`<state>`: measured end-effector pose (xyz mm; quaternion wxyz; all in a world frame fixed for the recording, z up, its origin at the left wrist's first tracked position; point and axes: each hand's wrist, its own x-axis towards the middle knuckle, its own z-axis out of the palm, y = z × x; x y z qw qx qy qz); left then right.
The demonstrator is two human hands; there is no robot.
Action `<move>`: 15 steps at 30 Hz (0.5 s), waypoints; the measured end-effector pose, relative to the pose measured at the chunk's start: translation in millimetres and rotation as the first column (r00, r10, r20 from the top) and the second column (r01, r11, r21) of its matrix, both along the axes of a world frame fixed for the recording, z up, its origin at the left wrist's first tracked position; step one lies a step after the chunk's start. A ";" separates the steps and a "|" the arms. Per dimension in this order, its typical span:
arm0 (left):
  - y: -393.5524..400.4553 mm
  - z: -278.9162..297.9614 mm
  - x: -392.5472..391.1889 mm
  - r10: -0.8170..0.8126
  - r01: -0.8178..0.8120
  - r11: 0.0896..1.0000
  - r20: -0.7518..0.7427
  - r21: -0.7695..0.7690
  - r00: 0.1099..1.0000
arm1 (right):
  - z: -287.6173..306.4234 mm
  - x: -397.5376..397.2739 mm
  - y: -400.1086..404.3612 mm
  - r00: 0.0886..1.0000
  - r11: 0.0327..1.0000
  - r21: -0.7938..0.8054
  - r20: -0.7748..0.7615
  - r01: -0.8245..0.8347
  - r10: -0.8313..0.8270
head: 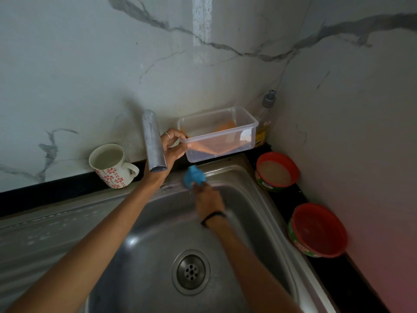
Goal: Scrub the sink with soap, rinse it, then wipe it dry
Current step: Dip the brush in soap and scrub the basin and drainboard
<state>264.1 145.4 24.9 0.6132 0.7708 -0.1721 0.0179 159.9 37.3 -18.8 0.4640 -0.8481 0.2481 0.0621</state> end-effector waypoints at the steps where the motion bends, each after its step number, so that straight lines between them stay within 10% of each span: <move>1: -6.6 12.5 -3.7 -0.053 0.056 0.997 0.053 -0.046 0.997 | -1.1 -0.2 -21.6 0.994 0.994 -0.011 0.003 0.106 -0.106; 6: -25.3 25.6 -11.3 -0.055 0.061 0.995 0.075 -0.076 0.996 | 10.2 7.6 -60.1 0.958 0.956 -0.128 -0.085 0.263 -0.275; 12: -40.6 28.3 -14.7 0.003 -0.004 1.000 0.073 0.002 0.997 | 10.5 -9.6 33.8 0.983 0.981 -0.092 -0.083 -0.170 0.162; 15: -42.8 29.5 -17.6 0.017 -0.018 1.000 0.067 0.012 0.998 | 12.6 -4.2 3.0 0.993 0.991 -0.079 -0.069 -0.106 0.101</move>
